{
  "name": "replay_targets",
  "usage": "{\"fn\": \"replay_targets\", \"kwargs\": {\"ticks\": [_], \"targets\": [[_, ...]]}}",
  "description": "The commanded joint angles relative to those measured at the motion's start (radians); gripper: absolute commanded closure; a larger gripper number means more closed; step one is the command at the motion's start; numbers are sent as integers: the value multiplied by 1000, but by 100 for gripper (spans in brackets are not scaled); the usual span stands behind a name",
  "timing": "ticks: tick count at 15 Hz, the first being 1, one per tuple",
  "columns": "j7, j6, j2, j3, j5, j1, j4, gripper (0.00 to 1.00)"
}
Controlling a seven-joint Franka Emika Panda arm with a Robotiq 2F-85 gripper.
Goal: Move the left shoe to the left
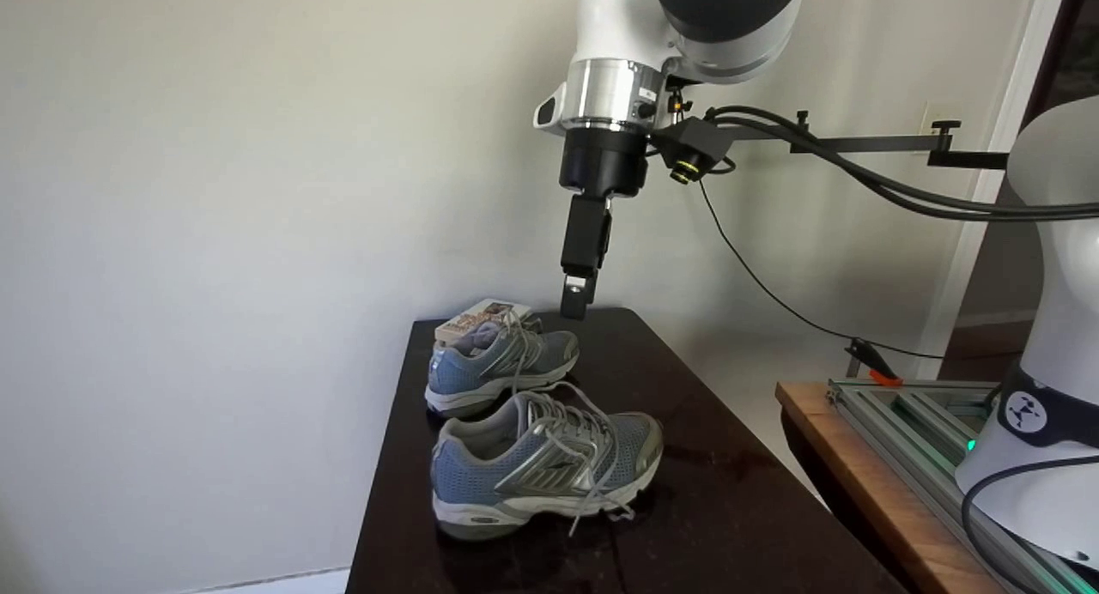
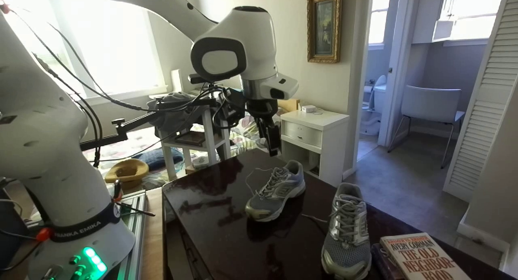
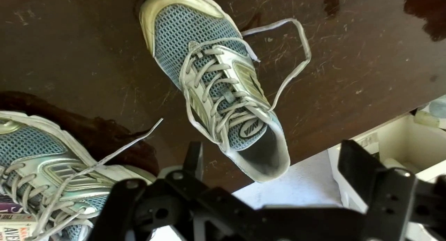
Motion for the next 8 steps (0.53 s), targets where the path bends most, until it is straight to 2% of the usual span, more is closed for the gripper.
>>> {"fn": "replay_targets", "kwargs": {"ticks": [1,2,4,8], "targets": [[-1,-3,0,26,6,-25,4,0],[19,25,21,26,14,-30,14,0],[79,44,97,23,125,-20,55,0],[177,140,207,58,280,-18,84,0]]}}
